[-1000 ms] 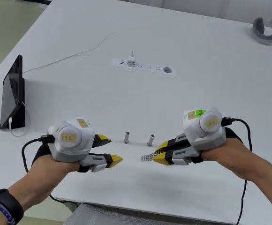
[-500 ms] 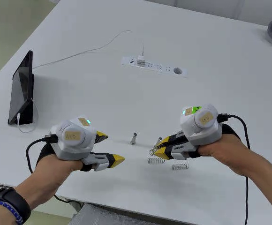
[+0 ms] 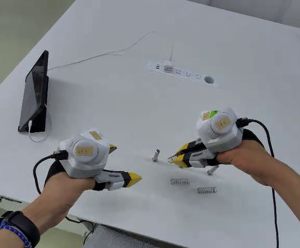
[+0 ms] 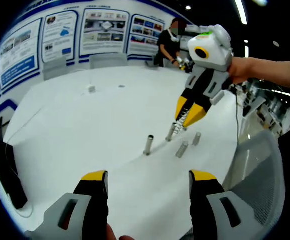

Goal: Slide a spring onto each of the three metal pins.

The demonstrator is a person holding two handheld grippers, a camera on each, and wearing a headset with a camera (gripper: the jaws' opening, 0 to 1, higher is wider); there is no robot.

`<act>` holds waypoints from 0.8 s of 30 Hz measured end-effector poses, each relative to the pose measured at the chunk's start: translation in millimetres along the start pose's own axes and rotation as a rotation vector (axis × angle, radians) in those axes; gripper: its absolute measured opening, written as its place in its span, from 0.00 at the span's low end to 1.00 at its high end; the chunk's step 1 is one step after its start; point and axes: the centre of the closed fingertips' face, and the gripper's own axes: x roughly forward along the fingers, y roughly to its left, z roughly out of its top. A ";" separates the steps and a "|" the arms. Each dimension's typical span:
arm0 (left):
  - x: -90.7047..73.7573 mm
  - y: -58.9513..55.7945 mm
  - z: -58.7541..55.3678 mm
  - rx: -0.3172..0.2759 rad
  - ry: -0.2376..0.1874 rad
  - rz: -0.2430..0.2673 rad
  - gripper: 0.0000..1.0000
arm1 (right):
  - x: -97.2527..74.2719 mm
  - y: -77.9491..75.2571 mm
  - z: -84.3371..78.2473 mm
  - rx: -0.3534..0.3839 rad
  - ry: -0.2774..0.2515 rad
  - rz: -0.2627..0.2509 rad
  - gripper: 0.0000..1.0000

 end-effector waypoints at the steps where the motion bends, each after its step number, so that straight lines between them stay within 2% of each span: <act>1: -0.2 0.3 -1.4 -0.005 0.003 0.001 0.67 | 1.8 -2.3 1.2 -0.009 0.005 0.000 0.13; 8: -2.1 3.4 -5.7 -0.022 0.010 0.008 0.68 | 12.0 -12.6 7.4 -0.063 0.043 0.002 0.13; 24: -5.5 5.5 -8.9 -0.041 0.018 0.010 0.69 | 29.3 -17.9 17.9 -0.139 0.091 0.023 0.13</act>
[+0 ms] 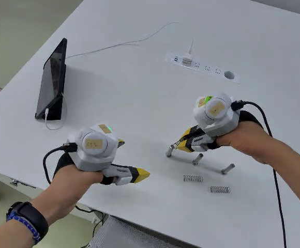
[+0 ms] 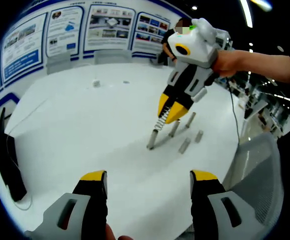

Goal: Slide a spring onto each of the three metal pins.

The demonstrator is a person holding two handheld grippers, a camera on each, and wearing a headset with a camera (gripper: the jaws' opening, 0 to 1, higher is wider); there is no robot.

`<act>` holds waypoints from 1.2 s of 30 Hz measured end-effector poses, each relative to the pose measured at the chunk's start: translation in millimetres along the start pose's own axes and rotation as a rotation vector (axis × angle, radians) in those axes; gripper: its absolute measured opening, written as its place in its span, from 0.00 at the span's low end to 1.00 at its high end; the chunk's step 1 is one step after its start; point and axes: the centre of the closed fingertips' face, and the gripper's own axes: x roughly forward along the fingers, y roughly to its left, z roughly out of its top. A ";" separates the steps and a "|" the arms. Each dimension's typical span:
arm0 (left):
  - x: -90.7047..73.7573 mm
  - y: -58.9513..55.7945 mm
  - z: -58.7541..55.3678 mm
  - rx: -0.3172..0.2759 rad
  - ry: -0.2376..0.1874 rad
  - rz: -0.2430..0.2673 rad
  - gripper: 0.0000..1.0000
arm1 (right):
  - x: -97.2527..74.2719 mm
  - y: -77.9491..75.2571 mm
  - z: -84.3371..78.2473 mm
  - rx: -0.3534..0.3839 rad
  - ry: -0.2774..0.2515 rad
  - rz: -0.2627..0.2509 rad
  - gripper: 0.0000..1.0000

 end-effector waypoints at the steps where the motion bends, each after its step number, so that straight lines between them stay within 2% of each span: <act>1: -0.3 0.1 -0.6 -0.003 0.000 0.001 0.69 | 1.2 -0.7 -0.4 -0.002 0.003 0.002 0.13; 11: -3.9 2.7 -7.1 -0.020 0.002 0.006 0.68 | 10.3 -1.3 0.0 -0.027 0.030 0.014 0.13; 27: -5.4 3.5 -10.1 -0.035 0.001 0.009 0.67 | 22.7 -0.2 5.0 -0.056 0.052 0.024 0.13; 36: -6.3 5.1 -11.4 -0.045 -0.004 0.013 0.67 | 33.1 0.5 -0.4 -0.088 0.080 0.026 0.13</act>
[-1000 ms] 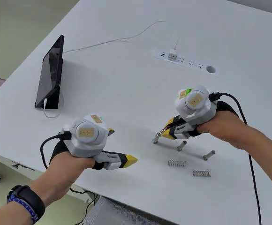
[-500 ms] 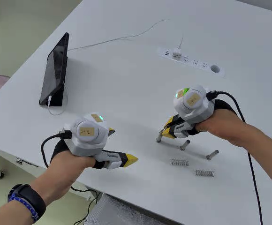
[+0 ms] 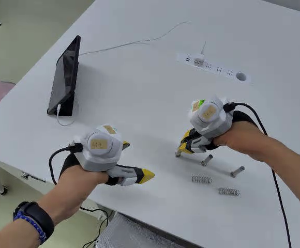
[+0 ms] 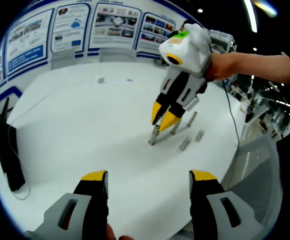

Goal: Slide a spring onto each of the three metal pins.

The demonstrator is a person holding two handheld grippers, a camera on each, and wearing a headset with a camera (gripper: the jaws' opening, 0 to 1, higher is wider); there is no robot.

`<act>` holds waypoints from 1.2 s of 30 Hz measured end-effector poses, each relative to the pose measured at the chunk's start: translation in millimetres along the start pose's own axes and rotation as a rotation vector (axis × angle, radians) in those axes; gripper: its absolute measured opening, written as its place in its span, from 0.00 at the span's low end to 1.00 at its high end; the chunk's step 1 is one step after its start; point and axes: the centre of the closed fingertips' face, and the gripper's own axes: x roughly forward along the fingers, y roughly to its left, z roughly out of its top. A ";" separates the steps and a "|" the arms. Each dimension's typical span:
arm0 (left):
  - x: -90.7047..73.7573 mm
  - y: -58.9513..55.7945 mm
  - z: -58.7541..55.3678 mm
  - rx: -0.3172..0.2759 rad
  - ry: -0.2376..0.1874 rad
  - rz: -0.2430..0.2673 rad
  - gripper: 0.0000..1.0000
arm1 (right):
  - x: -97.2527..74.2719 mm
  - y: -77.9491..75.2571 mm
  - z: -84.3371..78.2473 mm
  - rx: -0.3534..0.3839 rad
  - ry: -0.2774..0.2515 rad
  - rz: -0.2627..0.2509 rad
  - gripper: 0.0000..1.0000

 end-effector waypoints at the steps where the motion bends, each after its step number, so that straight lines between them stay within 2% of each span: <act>1: -0.1 0.3 -0.1 0.000 0.000 0.001 0.67 | 0.9 -0.4 0.0 -0.002 0.000 0.000 0.13; 20: -2.6 2.6 -4.1 -0.025 -0.001 0.009 0.66 | 15.8 0.8 -10.4 -0.034 0.037 0.017 0.13; 27: -3.1 1.9 -4.6 -0.026 0.000 0.010 0.66 | 13.9 0.1 -11.9 -0.039 0.040 0.013 0.16; 36: -2.7 -2.1 -2.7 -0.017 0.001 0.005 0.66 | 2.3 4.0 -13.9 -0.028 0.019 -0.011 0.26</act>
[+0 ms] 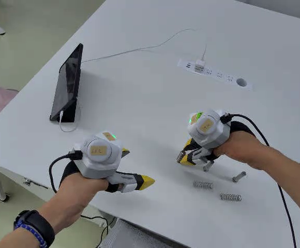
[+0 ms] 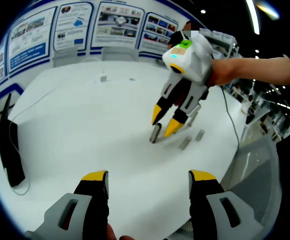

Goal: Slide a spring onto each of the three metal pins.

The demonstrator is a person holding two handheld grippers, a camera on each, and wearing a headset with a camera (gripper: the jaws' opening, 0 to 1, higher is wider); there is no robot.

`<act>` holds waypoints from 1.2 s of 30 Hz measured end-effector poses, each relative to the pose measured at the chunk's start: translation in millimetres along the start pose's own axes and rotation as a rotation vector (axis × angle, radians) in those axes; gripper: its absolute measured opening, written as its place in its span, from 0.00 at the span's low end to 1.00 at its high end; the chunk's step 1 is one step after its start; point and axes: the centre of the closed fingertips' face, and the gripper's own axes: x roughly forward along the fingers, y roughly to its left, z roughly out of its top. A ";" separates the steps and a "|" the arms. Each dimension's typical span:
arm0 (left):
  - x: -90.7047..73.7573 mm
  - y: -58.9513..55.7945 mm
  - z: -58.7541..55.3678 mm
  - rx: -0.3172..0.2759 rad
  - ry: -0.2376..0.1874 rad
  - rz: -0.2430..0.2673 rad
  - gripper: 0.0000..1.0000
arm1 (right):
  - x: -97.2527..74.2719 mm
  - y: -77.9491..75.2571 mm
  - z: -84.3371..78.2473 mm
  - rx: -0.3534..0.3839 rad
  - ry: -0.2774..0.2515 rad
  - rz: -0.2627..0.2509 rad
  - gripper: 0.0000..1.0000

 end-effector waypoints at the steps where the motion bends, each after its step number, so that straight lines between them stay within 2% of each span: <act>1: 0.1 -0.7 0.4 0.001 -0.001 -0.001 0.66 | -1.1 -0.2 -0.7 0.004 -0.003 -0.004 0.26; 11: -0.2 -10.5 5.1 0.004 -0.008 -0.009 0.66 | -16.2 3.5 -7.0 0.088 -0.056 -0.058 0.40; 17: -0.5 -15.3 6.9 0.006 -0.017 -0.009 0.66 | -28.1 12.0 -5.2 0.139 -0.131 -0.087 0.47; 21: -0.9 -17.9 6.8 0.004 -0.019 -0.011 0.67 | -31.1 15.3 -11.5 0.185 -0.137 -0.110 0.53; 24: -1.8 -18.8 6.8 -0.001 -0.023 -0.010 0.67 | -35.6 16.8 -10.7 0.221 -0.179 -0.138 0.53; 27: -4.8 -14.9 7.1 -0.022 -0.033 0.003 0.67 | -41.4 20.6 -7.2 0.275 -0.237 -0.143 0.54; 36: -10.3 -11.3 10.1 -0.035 -0.041 0.019 0.67 | -54.2 28.8 -12.8 0.393 -0.338 -0.172 0.59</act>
